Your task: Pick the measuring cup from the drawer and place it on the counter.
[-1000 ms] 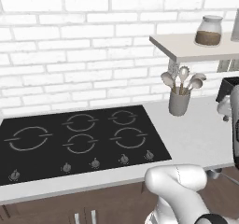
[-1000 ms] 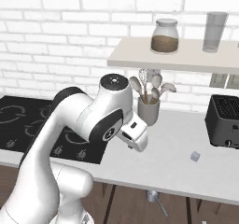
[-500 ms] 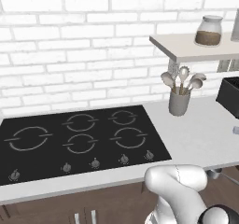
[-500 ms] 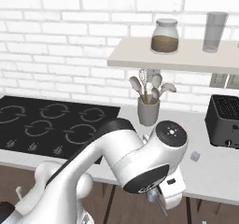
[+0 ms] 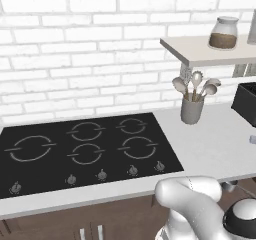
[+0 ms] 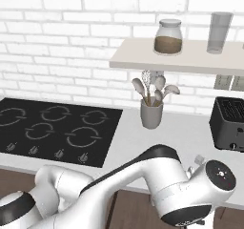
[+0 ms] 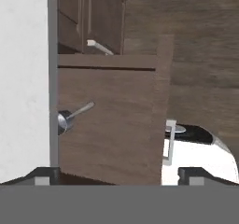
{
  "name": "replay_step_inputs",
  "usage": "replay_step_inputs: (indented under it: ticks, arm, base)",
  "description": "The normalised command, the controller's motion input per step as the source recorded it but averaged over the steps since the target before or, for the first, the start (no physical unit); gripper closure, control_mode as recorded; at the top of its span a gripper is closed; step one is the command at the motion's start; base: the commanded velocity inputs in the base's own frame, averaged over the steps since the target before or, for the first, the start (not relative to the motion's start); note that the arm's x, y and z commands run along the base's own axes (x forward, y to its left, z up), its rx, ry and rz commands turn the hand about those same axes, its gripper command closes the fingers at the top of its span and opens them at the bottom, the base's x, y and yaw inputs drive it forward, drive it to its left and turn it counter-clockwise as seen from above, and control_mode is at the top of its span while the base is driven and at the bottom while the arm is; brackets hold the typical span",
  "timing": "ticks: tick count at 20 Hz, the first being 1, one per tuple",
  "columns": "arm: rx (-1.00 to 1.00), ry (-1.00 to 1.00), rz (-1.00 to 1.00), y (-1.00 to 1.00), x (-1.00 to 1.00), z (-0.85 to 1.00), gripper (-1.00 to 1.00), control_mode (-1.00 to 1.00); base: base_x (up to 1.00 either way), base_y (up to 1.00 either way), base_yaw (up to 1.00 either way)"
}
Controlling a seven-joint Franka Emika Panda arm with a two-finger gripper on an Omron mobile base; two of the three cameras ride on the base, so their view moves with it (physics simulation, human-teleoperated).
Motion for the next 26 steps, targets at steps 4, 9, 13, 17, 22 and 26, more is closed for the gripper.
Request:
replay_step_inputs:
  ticks: [4, 9, 13, 17, 22, 26]
  arm:
    - [0.0, 0.25, -0.31, -0.02, -0.48, -1.0, -1.0, -1.0]
    - [0.0, 0.29, -0.19, 0.0, -0.09, -1.0, -1.0, -1.0]
    - [0.09, 0.19, -0.17, 0.14, 0.11, -0.67, -1.0, -1.0]
    - [0.23, 0.0, 0.0, 0.0, 0.21, -0.39, -1.0, -1.0]
    - [0.29, 0.01, 0.01, -0.02, 0.03, -0.42, -1.0, -1.0]
    - [0.16, 0.06, 0.03, 0.0, 0.02, -0.29, -1.0, -1.0]
  base:
    - [0.0, 0.0, 0.0]
    - [0.0, 0.0, 0.0]
    - [0.0, 0.0, 0.0]
    - [0.0, 0.0, 0.0]
    - [0.0, 0.0, 0.0]
    - [0.0, 0.0, 0.0]
